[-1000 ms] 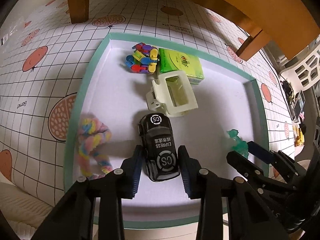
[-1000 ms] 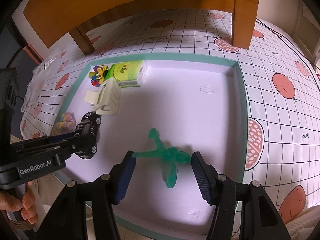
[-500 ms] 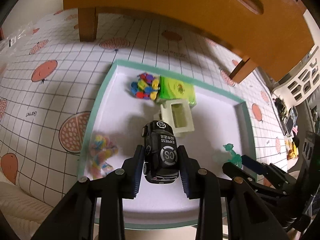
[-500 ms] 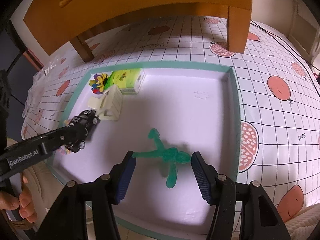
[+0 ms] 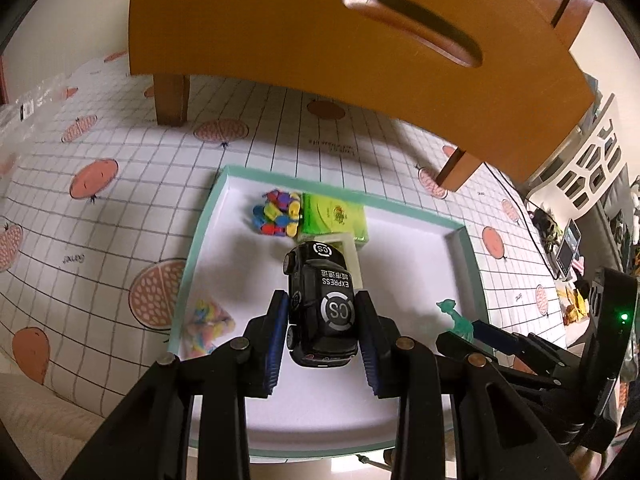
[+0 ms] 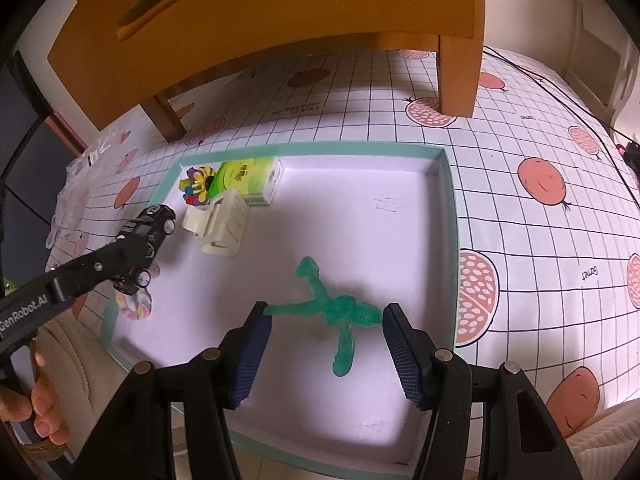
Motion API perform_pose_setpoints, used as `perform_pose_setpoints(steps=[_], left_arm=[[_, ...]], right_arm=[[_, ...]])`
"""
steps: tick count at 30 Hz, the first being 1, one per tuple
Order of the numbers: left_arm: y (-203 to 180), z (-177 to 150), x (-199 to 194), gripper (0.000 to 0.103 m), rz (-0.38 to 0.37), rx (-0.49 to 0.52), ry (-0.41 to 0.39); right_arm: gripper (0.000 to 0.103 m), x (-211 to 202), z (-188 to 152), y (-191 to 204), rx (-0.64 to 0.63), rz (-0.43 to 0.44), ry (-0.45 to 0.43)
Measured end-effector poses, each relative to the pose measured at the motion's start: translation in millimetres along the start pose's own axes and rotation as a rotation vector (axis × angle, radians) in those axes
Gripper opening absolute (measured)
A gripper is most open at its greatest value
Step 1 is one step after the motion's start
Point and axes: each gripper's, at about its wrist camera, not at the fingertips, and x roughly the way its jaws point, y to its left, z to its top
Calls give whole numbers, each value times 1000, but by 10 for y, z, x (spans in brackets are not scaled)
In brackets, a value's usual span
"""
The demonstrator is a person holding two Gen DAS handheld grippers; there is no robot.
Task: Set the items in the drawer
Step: 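Carry the toy car with the left tool while the right carries the green figure to the drawer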
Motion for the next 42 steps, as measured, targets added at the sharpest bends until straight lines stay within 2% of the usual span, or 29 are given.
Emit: perform_pose_setpoints(steps=[4,8,15,22,31,42], left_arm=[[-89,63,-193,35,3,38,-47],[-226,206,-530,35,-20,96,-142],[-487,620,-1304,35,-83,169,-361],[-618,1068,-1776,35,-80,227,-502],[-676,1542,-1984,35,-68,239,-557],[-629,1924,-1905,35,-10,259,-542]], right_arm=[[61,-96,38,16,1,-1,-17],[61,-320,175,44,14,19,-68],[61,-1001,602,224,-14,45,-228],[61,-1606,1035,454,-70,58,-353],[61,-2147,1518,722,-140,54,-466],[61,-2193,2047,754,-169,10,-469]])
